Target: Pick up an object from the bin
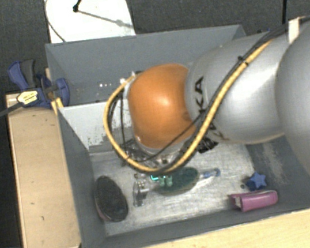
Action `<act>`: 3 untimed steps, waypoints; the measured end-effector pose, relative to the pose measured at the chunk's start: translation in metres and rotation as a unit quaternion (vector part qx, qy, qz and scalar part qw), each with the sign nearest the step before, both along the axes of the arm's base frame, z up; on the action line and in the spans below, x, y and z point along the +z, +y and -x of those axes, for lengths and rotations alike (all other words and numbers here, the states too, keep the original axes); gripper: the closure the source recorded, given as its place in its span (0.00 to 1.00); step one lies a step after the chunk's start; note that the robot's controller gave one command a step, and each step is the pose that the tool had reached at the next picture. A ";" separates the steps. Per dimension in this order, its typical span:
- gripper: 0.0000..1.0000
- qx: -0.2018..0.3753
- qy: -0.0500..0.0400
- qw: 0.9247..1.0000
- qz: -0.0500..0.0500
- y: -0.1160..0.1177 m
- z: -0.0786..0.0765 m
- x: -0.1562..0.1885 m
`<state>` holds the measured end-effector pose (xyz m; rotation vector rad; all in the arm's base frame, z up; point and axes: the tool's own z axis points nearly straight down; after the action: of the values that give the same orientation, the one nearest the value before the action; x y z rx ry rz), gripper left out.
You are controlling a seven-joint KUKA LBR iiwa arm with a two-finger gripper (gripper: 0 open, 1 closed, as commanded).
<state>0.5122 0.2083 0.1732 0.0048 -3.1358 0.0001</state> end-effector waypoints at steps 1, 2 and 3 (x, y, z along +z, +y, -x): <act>0.00 0.031 -0.006 0.999 -0.002 -0.080 -0.022 -0.103; 0.00 0.069 -0.007 0.998 -0.001 -0.107 -0.010 -0.101; 0.00 0.154 -0.008 0.988 0.000 -0.137 -0.030 -0.009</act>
Offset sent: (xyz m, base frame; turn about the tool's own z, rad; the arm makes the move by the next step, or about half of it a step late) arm 0.0195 -0.0785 -0.1032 -0.0682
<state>0.5424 0.0712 0.1645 0.4909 -3.1133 0.0019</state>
